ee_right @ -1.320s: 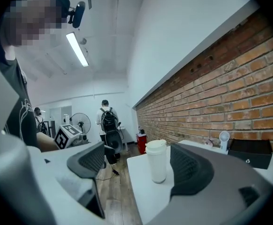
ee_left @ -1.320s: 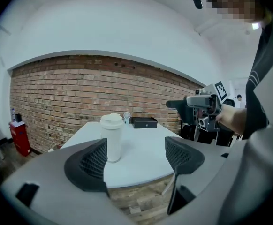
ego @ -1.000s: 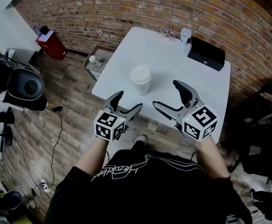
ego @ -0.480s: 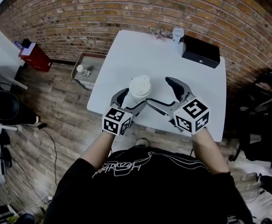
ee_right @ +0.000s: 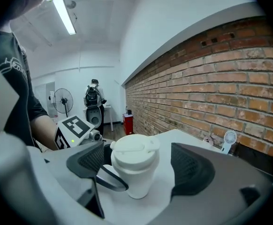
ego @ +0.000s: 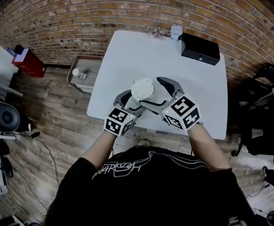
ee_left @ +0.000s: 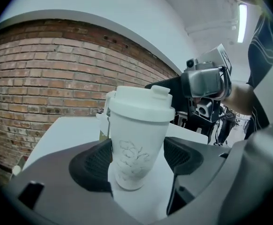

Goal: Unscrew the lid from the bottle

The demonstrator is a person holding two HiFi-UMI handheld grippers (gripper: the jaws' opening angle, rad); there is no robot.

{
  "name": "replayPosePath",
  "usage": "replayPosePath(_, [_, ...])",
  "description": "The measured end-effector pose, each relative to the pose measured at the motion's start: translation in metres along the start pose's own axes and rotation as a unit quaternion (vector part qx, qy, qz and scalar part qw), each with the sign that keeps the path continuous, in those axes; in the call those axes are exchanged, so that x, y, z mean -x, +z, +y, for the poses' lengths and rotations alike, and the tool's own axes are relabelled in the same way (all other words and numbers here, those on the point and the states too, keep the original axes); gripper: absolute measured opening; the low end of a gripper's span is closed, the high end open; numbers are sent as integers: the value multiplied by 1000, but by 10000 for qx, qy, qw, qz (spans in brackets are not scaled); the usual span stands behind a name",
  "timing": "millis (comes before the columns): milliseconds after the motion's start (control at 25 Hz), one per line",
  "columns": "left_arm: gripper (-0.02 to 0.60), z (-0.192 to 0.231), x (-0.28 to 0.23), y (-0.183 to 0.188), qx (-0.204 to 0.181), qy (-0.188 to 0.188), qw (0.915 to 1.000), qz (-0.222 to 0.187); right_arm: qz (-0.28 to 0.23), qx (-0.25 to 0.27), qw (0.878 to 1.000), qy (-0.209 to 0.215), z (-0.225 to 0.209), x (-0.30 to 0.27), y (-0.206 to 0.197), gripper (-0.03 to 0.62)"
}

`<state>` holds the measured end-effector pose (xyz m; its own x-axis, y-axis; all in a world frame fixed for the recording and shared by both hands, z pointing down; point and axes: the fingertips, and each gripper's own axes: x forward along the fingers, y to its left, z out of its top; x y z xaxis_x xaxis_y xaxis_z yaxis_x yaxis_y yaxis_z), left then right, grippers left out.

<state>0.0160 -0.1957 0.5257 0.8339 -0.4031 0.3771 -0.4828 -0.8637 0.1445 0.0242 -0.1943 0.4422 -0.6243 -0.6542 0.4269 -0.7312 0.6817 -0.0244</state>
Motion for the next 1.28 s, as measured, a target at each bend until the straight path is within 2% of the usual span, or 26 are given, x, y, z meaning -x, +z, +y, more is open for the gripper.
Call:
replayPosePath(200, [363,0,0,-1,-24,-60,10000,-61,61,40,10000,-27,1,-10,-2,417])
replayPosePath(440, [359,0,1,-1,-60,-172,9998,-17,112,322,9993,-148,4,-19,-2,358])
replayPosePath(880, [357,0,0,-1,-100,-217,9997,28,115,299,9994,-152,2,-20,-3,359])
replayPosePath(1080, [357,0,-1,-1,-106,-203,9997,35,94,309,9995,23,1,-19,-4,359])
replayPosePath(1280, [357,-1,-1,-1,-93,-200,9997,58,203,555,9970,491,2,-19,-4,360])
